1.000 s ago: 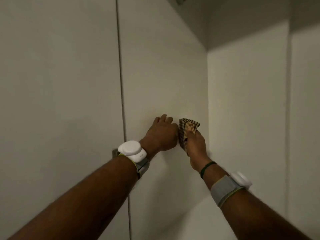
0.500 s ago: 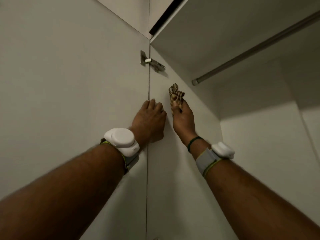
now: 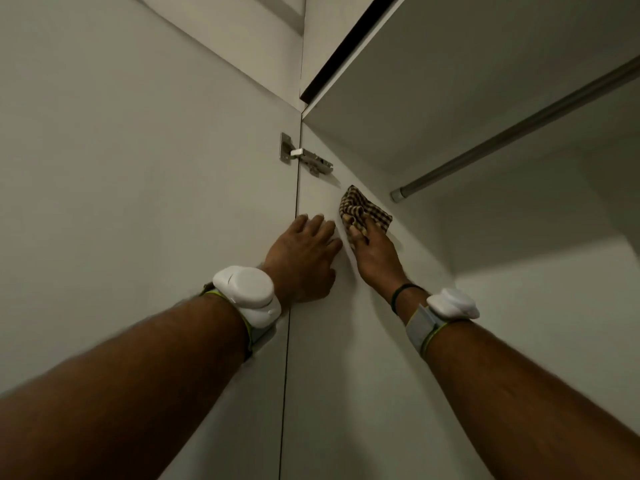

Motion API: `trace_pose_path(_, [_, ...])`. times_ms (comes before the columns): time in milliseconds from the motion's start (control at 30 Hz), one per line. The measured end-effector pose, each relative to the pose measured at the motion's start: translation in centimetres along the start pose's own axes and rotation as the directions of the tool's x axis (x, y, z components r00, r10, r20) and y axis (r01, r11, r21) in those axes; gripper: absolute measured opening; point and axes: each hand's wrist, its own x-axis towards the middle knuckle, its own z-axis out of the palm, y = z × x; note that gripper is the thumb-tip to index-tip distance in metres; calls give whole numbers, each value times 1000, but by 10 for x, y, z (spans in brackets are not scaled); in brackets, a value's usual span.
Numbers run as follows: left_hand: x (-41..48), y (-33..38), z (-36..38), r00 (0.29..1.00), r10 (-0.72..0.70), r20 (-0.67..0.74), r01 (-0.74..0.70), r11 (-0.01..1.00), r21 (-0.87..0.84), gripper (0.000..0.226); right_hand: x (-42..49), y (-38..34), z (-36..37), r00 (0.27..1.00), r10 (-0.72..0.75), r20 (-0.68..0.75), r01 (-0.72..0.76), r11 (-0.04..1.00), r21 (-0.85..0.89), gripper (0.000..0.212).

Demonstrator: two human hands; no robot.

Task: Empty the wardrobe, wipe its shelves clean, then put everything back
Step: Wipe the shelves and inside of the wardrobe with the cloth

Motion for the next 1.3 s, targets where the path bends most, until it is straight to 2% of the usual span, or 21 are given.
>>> trace_pose_path(200, [16,8,15,1000,-24,-11,25,993,119,71,49,16,-24,996,-59,61,69,982,-177,57])
trace_pose_path(333, [17,7,18,1000,-13,-21,16,993,113,71,86,14,-24,995,-86,46,93,974,-206,48])
trace_pose_path(467, [19,7,16,1000,-15,-6,16,994,109,72,111,6,-21,994,-102,27,105,972,-211,48])
trace_pose_path(667, [27,7,15,999,-40,-13,41,993,114,75,132,14,-22,1000,13,19,-10,989,-149,88])
trace_pose_path(833, [26,8,16,998,-41,-55,47,992,117,74,142,10,-13,997,74,-17,-76,991,-106,65])
trace_pose_path(967, [27,10,17,996,-52,-78,62,990,126,73,146,-10,-4,989,121,-81,-125,991,-51,60])
trace_pose_path(1100, [30,16,21,994,-79,-72,87,989,117,73,138,-50,4,996,24,-91,-18,998,67,55])
trace_pose_path(1233, [32,20,24,993,-91,-70,99,987,124,72,126,-92,13,980,-199,-27,200,973,112,40])
trace_pose_path(1300, [32,20,26,992,-86,-94,98,987,129,70,123,-105,15,947,-322,20,320,945,65,38])
